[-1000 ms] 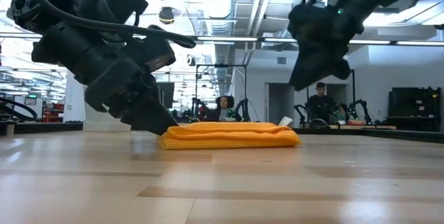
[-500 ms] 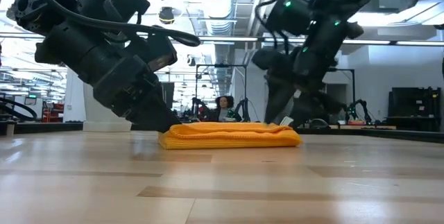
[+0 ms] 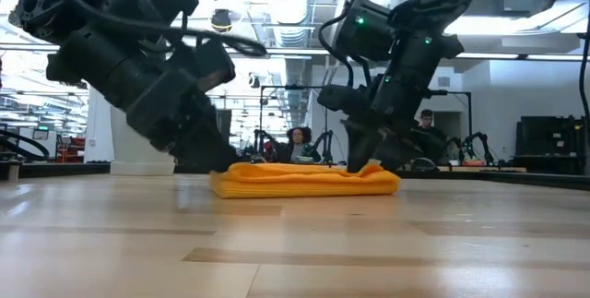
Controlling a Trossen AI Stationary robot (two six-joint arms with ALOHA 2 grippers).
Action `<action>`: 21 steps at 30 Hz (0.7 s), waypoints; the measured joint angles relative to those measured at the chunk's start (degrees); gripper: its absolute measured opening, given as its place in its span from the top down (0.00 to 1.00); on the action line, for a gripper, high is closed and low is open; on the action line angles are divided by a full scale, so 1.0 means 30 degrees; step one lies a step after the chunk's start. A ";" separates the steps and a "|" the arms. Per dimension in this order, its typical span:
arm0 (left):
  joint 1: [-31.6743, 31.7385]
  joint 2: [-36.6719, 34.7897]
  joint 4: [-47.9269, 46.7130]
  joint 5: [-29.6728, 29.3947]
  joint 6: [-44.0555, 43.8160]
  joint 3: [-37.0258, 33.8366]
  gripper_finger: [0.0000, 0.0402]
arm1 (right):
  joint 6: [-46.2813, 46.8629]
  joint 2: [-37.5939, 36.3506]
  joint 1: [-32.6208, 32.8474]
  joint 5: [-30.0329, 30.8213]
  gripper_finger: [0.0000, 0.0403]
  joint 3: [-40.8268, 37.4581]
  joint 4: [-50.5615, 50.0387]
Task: Fold microfiber towels
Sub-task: Put the folded orange microfiber towel into the blue bin
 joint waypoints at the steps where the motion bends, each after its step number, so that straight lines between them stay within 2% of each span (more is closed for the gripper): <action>1: 0.0035 -0.0159 -0.0016 -0.0090 0.0030 0.0000 1.00 | -0.0190 0.0000 0.0000 0.0000 0.59 0.0000 -0.0133; 5: 0.0235 -0.1298 -0.0865 -0.0197 0.0673 0.0000 1.00 | -0.0668 0.0000 -0.0015 -0.0059 0.87 -0.0044 -0.0482; 7: 0.0360 -0.2277 -0.1588 -0.0204 0.1046 0.0000 1.00 | -0.0845 -0.0032 -0.0019 -0.0095 0.95 -0.0055 -0.0413; 12: 0.0590 -0.6565 -0.4608 -0.0592 0.2049 0.0000 1.00 | -0.0642 -0.1180 -0.0138 -0.0420 0.95 -0.0277 -0.0614; 18: 0.0595 -1.2856 -0.8319 -0.3786 0.2821 0.0007 1.00 | -0.0919 -0.4739 0.0214 -0.0406 0.95 -0.0249 -0.0861; 21: 0.0609 -1.5233 -0.9429 -0.5135 0.3183 0.0019 1.00 | -0.0406 -0.5992 0.0895 -0.0226 0.95 -0.0286 -0.0765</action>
